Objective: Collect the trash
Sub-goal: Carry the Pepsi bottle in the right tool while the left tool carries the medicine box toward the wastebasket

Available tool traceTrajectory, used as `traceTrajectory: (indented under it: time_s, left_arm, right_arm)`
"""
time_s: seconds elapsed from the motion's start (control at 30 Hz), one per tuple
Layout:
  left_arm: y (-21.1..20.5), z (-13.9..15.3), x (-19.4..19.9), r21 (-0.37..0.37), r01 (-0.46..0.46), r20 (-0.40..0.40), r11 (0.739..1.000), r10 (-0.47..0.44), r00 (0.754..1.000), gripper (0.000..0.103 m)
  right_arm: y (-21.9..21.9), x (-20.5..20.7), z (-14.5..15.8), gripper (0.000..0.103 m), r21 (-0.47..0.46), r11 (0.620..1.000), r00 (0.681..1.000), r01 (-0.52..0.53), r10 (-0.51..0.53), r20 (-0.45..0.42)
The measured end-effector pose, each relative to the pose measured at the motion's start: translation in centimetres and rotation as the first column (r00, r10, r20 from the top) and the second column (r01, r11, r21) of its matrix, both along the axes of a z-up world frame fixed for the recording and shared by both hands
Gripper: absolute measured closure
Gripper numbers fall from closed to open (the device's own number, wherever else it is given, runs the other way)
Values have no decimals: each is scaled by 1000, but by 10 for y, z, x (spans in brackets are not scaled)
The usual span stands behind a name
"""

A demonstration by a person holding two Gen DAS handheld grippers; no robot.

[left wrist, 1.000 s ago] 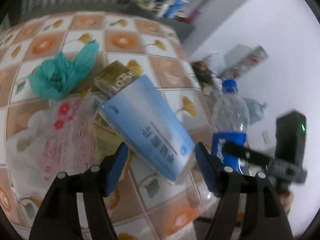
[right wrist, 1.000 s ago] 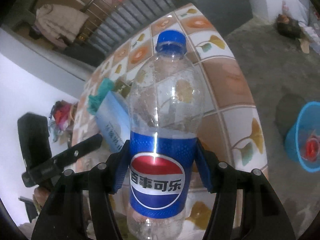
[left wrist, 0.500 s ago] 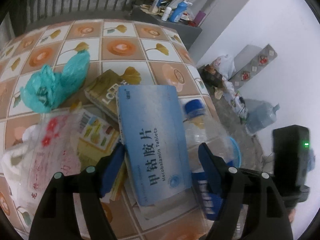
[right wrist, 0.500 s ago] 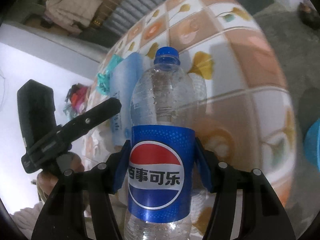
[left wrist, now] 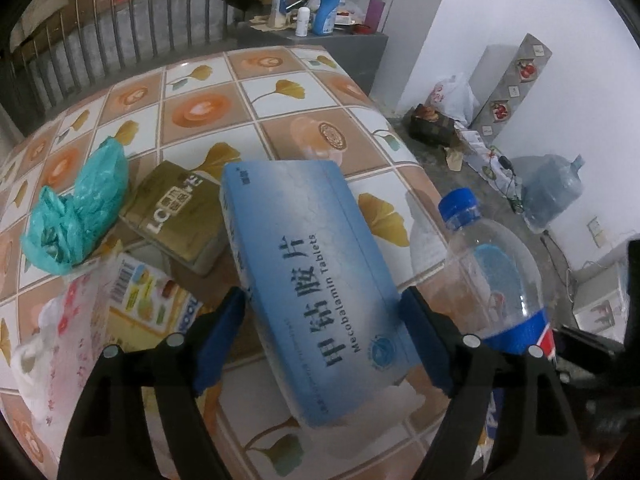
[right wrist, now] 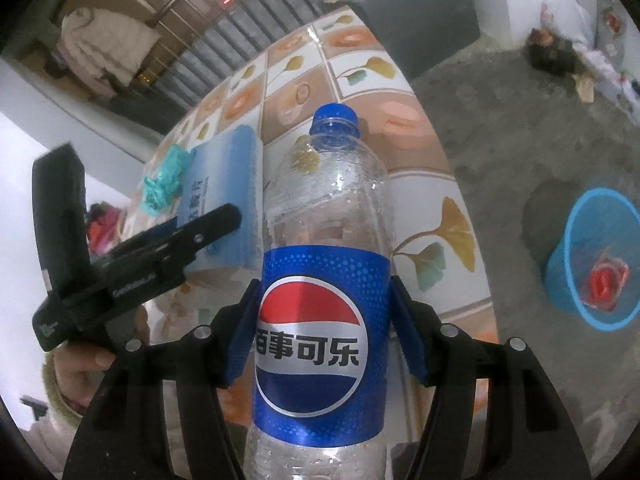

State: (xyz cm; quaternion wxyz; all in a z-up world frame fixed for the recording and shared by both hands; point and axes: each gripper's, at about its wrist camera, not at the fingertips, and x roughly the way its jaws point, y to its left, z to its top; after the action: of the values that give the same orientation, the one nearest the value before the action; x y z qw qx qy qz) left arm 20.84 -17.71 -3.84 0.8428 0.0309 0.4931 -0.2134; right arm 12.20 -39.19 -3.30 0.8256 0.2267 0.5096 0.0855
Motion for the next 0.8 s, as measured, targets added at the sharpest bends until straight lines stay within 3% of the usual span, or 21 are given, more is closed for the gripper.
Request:
traceTrajectory:
  time_s: [0.13,0.4,0.53,0.8]
  left_arm:
    - [-8,-6,3,3,3,-30,1000,-3,1000,24]
    - [-8,-11,-4,-6,47,-20,999,-47,999,25]
    - [-4,-11,-16,-22,100,-24,995,-100,995,28]
    - [13,-13,-54,-64,211,-103,975,-217,971,27]
  right_arm:
    - [4,2,-1,36,-24,1000,1000,8,-7,7]
    - [4,-11,-3,36,-37,999,1000,19,-19,3]
    - [8,-15,-3,45,-44,999,1000,11,-11,6]
    - [3,-30,-4,45,-38,998,999,51,-51,2]
